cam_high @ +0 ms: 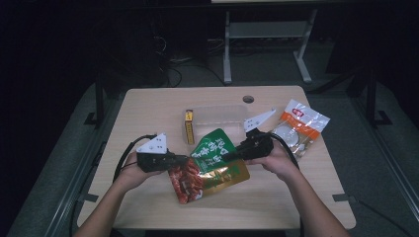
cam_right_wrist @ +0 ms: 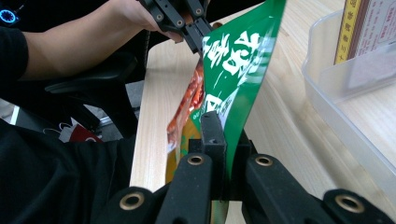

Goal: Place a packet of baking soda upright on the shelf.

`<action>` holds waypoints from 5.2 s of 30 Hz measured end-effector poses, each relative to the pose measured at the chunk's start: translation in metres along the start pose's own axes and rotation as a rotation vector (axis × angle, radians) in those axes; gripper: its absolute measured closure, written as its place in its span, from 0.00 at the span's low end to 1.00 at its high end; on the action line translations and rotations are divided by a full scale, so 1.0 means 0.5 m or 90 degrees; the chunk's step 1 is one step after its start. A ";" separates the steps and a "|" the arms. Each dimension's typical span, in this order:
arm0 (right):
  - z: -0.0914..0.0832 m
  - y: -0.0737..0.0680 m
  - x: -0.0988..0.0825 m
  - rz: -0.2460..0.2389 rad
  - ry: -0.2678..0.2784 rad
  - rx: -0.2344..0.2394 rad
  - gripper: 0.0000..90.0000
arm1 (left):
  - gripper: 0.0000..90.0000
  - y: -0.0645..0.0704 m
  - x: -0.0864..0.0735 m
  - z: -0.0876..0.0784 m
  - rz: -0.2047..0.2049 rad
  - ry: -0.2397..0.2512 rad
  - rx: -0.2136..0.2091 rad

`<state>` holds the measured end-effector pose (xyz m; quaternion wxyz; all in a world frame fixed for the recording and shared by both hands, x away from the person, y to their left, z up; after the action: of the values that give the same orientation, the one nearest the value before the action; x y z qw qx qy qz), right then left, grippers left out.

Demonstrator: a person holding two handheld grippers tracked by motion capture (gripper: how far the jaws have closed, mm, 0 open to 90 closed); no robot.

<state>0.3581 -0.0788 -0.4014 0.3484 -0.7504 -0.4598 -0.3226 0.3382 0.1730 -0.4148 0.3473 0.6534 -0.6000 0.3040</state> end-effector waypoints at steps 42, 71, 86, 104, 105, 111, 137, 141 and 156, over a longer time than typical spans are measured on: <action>-0.215 -0.011 0.074 -0.012 0.066 -0.188 1.00 | 0.26 0.019 -0.082 -0.019 -0.127 0.001 0.052; -0.188 0.067 0.240 0.029 0.057 -0.307 1.00 | 0.20 0.016 -0.101 -0.004 -0.135 -0.016 0.046; -0.145 0.108 0.244 0.060 0.049 -0.323 1.00 | 0.20 0.017 -0.104 -0.001 -0.134 -0.024 0.038; -0.080 0.137 0.242 0.091 -0.008 -0.383 1.00 | 0.20 0.024 -0.103 0.005 -0.124 -0.040 0.022; -0.078 0.139 0.241 0.092 -0.014 -0.387 1.00 | 0.20 0.026 -0.102 0.006 -0.125 -0.037 0.022; -0.063 0.151 0.233 0.110 -0.018 -0.390 1.00 | 0.20 0.027 -0.103 0.010 -0.121 -0.045 0.019; -0.048 0.139 0.209 0.087 -0.041 -0.379 0.88 | 0.20 0.032 -0.103 0.018 -0.119 -0.053 0.006; -0.060 0.132 0.186 0.082 -0.042 -0.379 0.87 | 0.20 0.031 -0.104 0.019 -0.115 -0.060 0.003; -0.105 0.107 0.154 0.090 -0.018 -0.379 1.00 | 0.20 0.035 -0.104 0.027 -0.120 -0.060 -0.001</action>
<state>0.4270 -0.1038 -0.3230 0.1284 -0.8542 -0.2967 -0.4073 0.3157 0.1909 -0.4633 0.3465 0.7201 -0.5518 0.2386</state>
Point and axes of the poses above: each handheld gripper's, and its own axes: z roughly forward along the jaws, x roughly out of its top, y roughly to its right, the point moved 5 cm from there along z, roughly forward along the jaws, and after that the axes turned 14 degrees about -x, right-handed, at the moved point
